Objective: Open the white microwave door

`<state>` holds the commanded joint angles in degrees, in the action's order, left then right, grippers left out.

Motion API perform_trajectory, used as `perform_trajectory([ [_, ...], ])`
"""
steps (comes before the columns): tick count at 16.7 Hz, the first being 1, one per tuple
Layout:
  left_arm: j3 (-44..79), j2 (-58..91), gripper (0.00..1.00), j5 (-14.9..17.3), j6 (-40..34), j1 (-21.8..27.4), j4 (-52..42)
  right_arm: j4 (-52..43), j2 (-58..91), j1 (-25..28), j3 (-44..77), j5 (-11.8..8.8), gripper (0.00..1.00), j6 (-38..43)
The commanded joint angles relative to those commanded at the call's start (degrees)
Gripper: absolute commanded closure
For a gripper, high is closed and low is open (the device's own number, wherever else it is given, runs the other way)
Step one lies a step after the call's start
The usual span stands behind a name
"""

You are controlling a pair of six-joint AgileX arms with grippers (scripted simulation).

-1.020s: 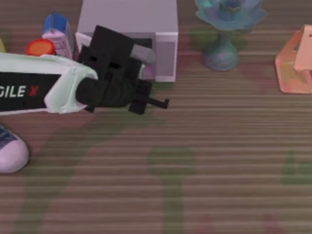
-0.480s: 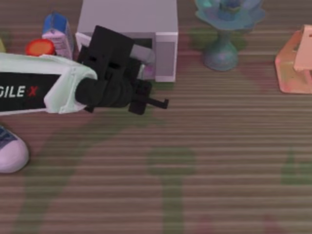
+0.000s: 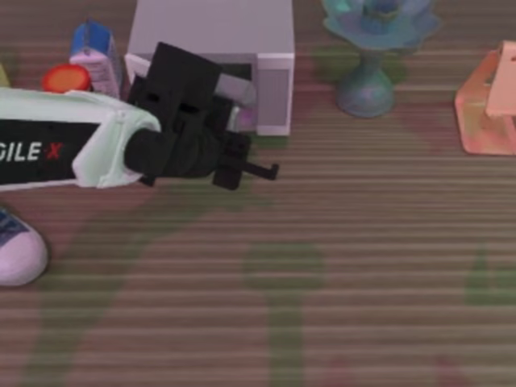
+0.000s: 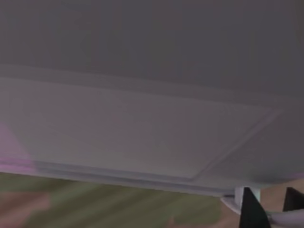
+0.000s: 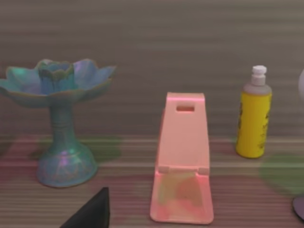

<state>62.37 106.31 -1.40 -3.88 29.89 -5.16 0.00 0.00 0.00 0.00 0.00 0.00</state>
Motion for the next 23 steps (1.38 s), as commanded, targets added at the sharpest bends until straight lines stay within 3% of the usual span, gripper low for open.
perform_trajectory([
  [5,0.0,0.0,1.0,0.0,0.0,0.0,0.0,0.0,0.0,0.0,0.0,0.0,0.0,0.0],
  [14,-2.41,-1.87,1.0,3.47,3.98,-1.53,0.55,0.0,0.0,0.0,0.0,0.0,0.0,0.0],
  [23,-2.53,-1.92,1.0,3.61,4.18,-1.6,0.56,0.0,0.0,0.0,0.0,0.0,0.0,0.0],
])
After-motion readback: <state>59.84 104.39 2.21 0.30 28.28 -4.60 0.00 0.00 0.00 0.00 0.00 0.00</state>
